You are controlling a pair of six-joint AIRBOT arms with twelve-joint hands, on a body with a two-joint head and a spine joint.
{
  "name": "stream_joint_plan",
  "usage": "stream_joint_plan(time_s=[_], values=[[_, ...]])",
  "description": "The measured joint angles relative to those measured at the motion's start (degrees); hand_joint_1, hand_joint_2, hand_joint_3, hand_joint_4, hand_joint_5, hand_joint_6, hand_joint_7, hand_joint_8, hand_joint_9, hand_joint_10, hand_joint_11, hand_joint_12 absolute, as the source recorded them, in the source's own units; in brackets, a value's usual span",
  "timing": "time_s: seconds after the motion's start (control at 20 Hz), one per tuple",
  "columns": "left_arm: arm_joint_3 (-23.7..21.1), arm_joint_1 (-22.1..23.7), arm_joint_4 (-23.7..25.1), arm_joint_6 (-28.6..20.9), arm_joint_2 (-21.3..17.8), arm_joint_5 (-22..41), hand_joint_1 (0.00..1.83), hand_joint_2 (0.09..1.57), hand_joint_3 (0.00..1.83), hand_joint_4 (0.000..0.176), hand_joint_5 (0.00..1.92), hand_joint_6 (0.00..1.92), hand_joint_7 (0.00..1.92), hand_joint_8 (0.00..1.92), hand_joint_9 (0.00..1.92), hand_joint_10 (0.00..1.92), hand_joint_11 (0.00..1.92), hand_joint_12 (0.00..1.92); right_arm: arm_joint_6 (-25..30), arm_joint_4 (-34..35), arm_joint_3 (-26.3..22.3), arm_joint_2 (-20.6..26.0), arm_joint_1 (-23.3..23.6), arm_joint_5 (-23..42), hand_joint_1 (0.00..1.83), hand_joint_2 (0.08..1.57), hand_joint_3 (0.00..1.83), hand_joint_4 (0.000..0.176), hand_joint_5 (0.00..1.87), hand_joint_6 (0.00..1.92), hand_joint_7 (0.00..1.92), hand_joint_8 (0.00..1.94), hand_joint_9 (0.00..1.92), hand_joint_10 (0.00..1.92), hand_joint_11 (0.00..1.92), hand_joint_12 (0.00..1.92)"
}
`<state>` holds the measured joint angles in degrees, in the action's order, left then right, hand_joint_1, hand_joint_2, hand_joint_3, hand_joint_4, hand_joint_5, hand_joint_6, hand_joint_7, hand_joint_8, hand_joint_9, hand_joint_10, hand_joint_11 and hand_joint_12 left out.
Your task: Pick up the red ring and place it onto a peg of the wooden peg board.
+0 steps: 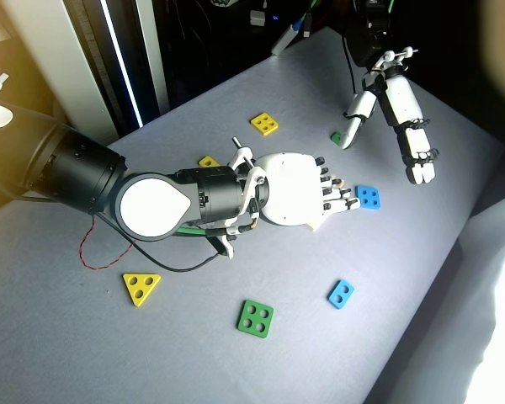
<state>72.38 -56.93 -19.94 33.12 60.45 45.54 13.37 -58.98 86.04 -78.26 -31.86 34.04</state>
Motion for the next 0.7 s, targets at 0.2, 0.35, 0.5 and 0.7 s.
stream_joint_plan(time_s=[0.2, 0.35, 0.5, 0.7], values=[[0.0, 0.3, 0.3, 0.0, 0.0, -0.1, 0.39, 0.96, 0.0, 0.172, 0.05, 0.0, 0.0, 0.0, 0.0, 0.0, 0.0, 0.0, 0.0, -1.3, 0.4, -0.7, 0.4, -1.1, 1.12, 1.13, 0.0, 0.0, 0.94, 1.06, 0.41, 0.0, 0.15, 0.0, 0.0, 0.0], [0.0, 0.3, 0.4, 0.0, 0.0, -0.1, 0.4, 0.96, 0.0, 0.163, 0.04, 0.0, 0.0, 0.0, 0.0, 0.0, 0.0, 0.0, 0.0, -1.3, 0.7, -1.0, 1.0, -1.4, 1.08, 1.15, 0.0, 0.0, 0.9, 1.12, 0.39, 0.0, 0.14, 0.0, 0.0, 0.0], [0.1, 0.4, 0.6, 0.0, 0.0, -0.1, 0.4, 0.97, 0.0, 0.158, 0.04, 0.0, 0.0, 0.0, 0.0, 0.0, 0.0, 0.0, -0.2, -1.2, 0.9, -1.4, 1.3, -1.6, 1.08, 1.15, 0.0, 0.0, 0.91, 1.11, 0.4, 0.0, 0.14, 0.0, 0.0, 0.0], [0.2, 1.0, 0.9, 0.0, 0.0, -0.2, 0.41, 0.96, 0.0, 0.167, 0.05, 0.0, 0.0, 0.0, 0.0, 0.0, 0.0, 0.0, -0.5, -1.2, 1.0, -1.7, 1.3, -2.2, 1.12, 1.14, 0.0, 0.0, 0.94, 1.06, 0.4, 0.0, 0.14, 0.0, 0.0, 0.0]])
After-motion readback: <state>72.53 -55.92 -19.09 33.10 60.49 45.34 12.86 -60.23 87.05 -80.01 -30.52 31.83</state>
